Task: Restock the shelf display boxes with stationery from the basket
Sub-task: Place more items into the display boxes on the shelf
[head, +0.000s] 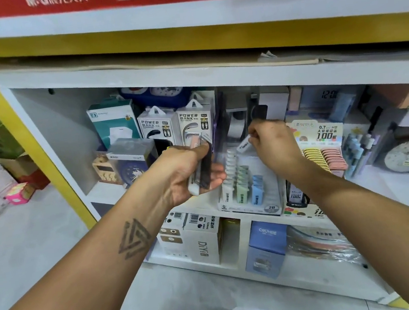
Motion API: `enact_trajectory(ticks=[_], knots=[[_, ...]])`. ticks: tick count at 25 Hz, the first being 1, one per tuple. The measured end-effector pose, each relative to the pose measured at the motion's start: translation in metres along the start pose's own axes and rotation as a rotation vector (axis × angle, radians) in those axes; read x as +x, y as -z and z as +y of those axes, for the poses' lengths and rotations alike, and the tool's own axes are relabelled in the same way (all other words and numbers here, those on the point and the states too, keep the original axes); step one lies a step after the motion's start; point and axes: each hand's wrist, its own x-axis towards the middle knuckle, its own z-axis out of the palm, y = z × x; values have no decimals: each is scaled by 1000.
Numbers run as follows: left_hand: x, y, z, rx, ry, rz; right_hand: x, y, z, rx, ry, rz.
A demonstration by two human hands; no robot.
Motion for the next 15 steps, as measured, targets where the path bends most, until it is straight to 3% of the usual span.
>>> enact_trajectory(ticks=[15], knots=[[4,4,1,-28,8,4,36,-29,-9,-78,86,-364]])
